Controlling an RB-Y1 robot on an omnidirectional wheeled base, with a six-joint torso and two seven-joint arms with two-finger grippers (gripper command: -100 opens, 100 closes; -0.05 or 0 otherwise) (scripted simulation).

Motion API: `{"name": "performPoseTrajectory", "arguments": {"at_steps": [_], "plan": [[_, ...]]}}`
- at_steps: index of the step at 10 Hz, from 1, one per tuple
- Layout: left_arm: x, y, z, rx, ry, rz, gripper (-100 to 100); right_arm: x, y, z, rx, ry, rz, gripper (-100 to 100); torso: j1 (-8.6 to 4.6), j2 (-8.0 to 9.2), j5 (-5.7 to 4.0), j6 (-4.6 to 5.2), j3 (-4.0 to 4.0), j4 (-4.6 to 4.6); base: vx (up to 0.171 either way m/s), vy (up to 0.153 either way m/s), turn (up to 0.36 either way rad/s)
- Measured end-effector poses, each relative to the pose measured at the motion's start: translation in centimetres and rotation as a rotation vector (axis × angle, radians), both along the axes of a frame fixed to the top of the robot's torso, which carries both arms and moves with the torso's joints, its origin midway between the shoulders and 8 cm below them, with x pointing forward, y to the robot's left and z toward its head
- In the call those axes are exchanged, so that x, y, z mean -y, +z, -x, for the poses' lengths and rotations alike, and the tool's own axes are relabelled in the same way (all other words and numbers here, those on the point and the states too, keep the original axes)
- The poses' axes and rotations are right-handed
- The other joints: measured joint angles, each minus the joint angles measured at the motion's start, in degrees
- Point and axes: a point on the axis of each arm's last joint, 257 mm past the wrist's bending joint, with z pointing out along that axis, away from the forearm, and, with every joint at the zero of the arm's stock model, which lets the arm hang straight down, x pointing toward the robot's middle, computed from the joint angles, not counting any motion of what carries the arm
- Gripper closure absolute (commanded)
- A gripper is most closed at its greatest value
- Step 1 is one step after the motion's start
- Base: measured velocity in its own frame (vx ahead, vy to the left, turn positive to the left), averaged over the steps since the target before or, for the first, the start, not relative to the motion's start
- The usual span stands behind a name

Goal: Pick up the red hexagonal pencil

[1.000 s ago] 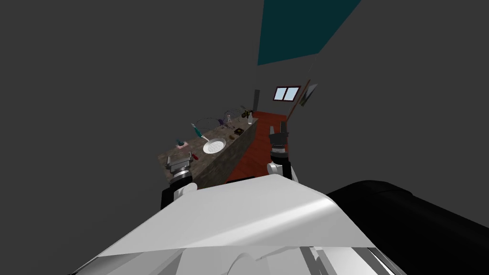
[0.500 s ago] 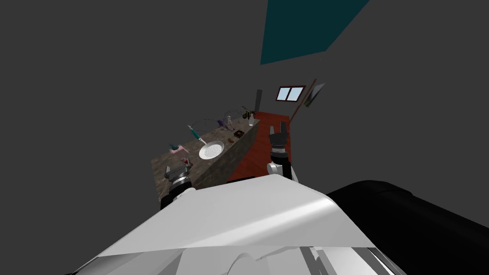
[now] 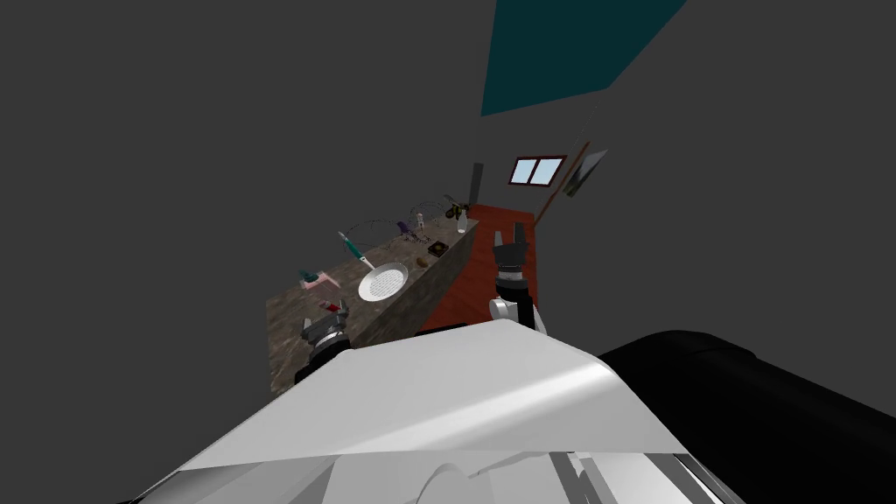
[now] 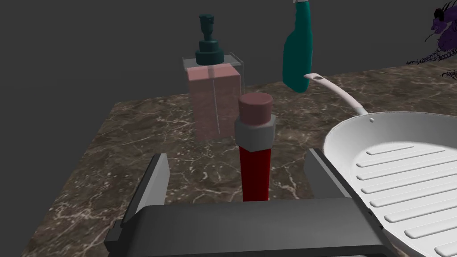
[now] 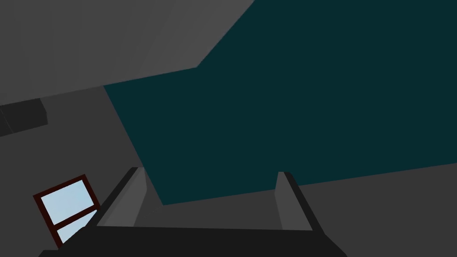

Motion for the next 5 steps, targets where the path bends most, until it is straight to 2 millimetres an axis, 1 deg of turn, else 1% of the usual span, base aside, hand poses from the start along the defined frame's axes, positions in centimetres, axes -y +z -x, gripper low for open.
{"name": "performPoseTrajectory", "arguments": {"at_steps": [2,3,4,5], "plan": [[0.08,-1.47,0.81,0.002,0.029,0.058,-100,0.0,0.0,0.0,0.0,0.0,0.0,0,0.07,0.19,0.01,0.01,0.11,0.04,0.029,-0.026,0.014],[0.1,-1.56,0.85,0.002,0.031,0.062,0,0.0,0.0,0.0,0.0,0.0,0.0,0,0.16,0.28,0.02,0.01,0.16,0.06,0.0,0.0,0.0],[0.1,-1.55,0.84,0.002,0.031,0.062,-100,0.0,0.0,0.0,0.0,0.0,0.0,0,0.21,0.34,0.04,0.01,0.2,0.08,-0.054,0.002,0.22],[0.25,-1.63,-0.13,0.004,0.025,0.059,-100,0.0,0.0,0.0,0.0,0.0,0.0,0,0.25,0.5,0.05,-0.02,0.28,0.1,-0.074,0.003,0.115]]}}
